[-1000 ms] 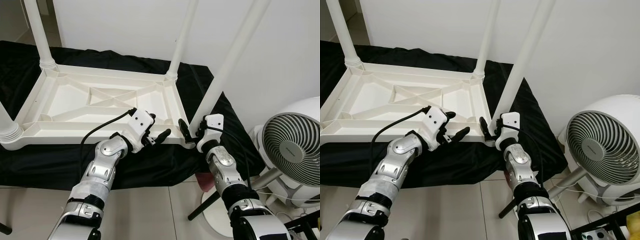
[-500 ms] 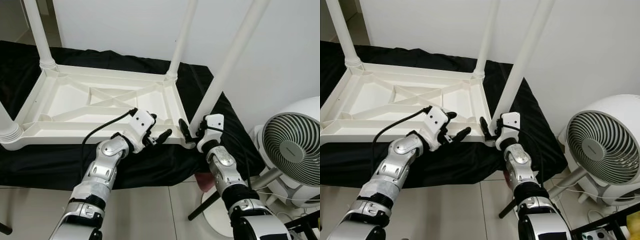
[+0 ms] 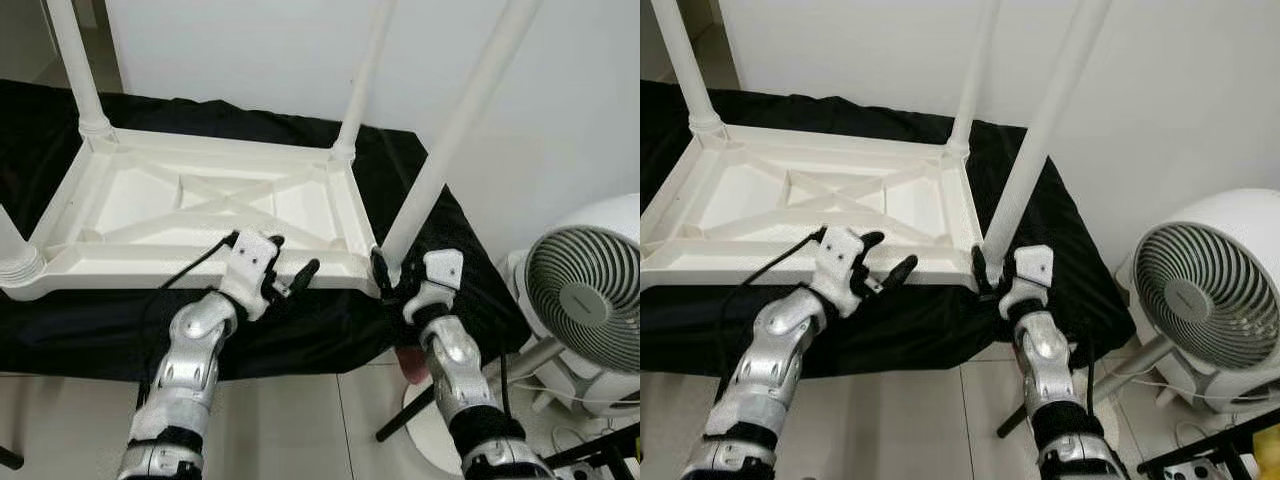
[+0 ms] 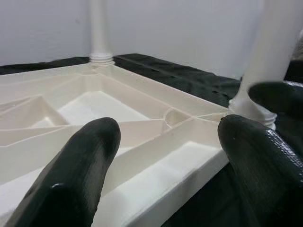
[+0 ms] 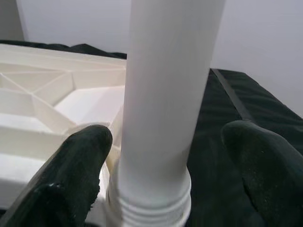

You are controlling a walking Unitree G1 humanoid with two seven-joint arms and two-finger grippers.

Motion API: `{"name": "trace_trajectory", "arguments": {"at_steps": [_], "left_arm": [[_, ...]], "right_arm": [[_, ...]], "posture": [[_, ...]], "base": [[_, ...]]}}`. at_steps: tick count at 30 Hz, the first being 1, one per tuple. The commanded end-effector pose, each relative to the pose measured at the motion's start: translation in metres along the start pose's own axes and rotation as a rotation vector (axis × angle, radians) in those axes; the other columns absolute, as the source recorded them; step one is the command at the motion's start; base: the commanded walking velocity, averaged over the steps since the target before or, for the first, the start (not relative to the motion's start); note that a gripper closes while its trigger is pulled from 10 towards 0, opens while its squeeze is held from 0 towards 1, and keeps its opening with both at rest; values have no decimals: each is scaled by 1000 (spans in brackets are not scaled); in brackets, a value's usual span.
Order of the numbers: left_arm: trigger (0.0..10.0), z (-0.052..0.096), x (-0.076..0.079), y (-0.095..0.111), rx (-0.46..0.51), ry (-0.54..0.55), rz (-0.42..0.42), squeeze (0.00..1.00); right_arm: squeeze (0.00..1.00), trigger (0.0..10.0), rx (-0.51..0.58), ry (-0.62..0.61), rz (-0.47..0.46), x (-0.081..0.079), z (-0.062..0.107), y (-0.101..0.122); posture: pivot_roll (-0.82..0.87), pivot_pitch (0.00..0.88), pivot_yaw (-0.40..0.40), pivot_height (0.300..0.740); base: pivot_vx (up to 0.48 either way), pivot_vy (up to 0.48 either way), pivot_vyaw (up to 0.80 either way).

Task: Building children table

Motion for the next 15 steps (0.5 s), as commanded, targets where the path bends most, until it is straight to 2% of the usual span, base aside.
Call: {"name": "trace_trajectory", "arguments": {"at_steps": [1, 6, 8, 13, 15], "left_arm": [[10000, 19, -39, -8, -89, 470, 15, 0], [10000, 30, -47, -6, -86, 542, 14, 0], [10000, 38, -52, 2, -63, 600, -18, 0], [10000, 43, -50, 5, -58, 617, -20, 0], [10000, 44, -45, 1, -68, 610, 3, 0]], "right_arm": [[0, 10000, 21, -29, 1, 3, 6, 2], [0, 10000, 39, -58, -1, 7, 10, 6], [0, 10000, 56, -96, 13, 11, 14, 11], [0, 10000, 62, -120, 22, 12, 18, 13], [0, 10000, 62, -126, 20, 11, 21, 12]], "posture": [[50, 0, -143, 740], [53, 2, -139, 740], [54, 5, -134, 740], [53, 6, -131, 740], [50, 6, -127, 740]], "base": [[0, 0, 0], [0, 0, 0], [0, 0, 0], [0, 0, 0], [0, 0, 0]]}}
Point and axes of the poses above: a point about 5 cm out from each wrist's last joint towards the gripper, its own z axis pointing back from the gripper into the wrist, its own y axis along the axis of the wrist's last joint, x = y × z, the point moved 4 cm from there along -z, pointing out of the wrist towards the gripper, and after that the axes turned 14 degrees about -z, right-handed, at the moved point
